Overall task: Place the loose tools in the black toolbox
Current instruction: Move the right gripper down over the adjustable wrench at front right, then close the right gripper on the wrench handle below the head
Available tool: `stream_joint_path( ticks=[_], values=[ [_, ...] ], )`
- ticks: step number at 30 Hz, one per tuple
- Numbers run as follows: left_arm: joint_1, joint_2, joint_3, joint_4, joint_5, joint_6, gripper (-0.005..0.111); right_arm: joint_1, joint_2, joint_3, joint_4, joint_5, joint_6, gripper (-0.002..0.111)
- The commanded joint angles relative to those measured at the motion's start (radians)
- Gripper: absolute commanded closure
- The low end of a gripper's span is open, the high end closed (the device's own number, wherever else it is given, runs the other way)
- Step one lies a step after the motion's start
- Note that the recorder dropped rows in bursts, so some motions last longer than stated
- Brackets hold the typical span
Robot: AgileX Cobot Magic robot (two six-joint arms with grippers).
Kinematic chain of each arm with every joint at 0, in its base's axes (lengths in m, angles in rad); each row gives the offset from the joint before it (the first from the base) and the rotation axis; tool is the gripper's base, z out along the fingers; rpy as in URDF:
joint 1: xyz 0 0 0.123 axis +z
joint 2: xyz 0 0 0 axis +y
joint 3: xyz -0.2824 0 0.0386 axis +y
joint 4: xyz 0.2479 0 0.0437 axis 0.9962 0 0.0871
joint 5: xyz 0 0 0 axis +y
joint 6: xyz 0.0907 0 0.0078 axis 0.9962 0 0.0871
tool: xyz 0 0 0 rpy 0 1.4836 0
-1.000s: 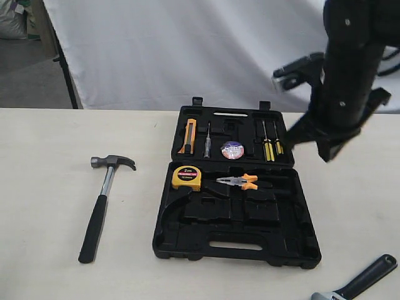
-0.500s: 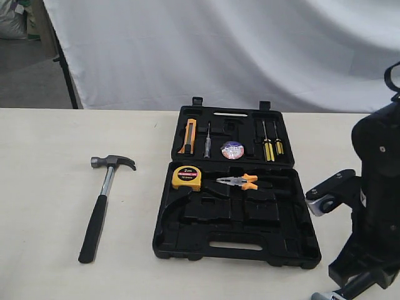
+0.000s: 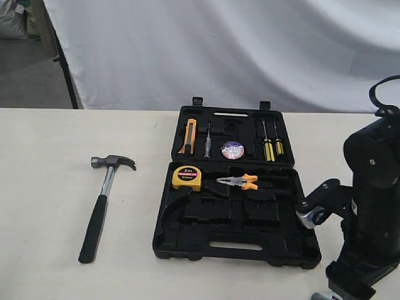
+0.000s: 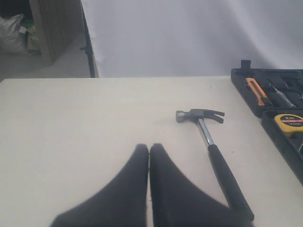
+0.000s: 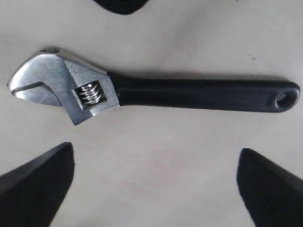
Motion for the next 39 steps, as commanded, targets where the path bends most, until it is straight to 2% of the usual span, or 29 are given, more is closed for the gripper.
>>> stream_joint_path(
  ticks=[1, 8, 13, 19, 33, 39],
  values=[
    [0.003, -0.003, 0.002, -0.003, 0.0, -0.008, 0.106, 0.001, 0.002, 0.004, -0.008, -0.045, -0.174, 0.004],
    [0.003, -0.003, 0.002, -0.003, 0.0, -0.008, 0.106, 0.001, 0.002, 0.004, -0.024, -0.187, -0.455, 0.004],
    [0.003, -0.003, 0.002, -0.003, 0.0, -0.008, 0.106, 0.001, 0.002, 0.004, -0.079, -0.201, -0.602, 0.004],
    [0.003, -0.003, 0.002, -0.003, 0.0, -0.008, 0.106, -0.002, 0.025, 0.004, -0.071, -0.197, -0.661, 0.004],
    [0.003, -0.003, 0.002, -0.003, 0.0, -0.008, 0.106, -0.002, 0.159, 0.004, -0.035, -0.176, -0.664, 0.004],
    [0.003, -0.003, 0.002, -0.003, 0.0, -0.008, 0.106, -0.002, 0.178, 0.004, 0.032, -0.185, -0.687, 0.004]
  ],
)
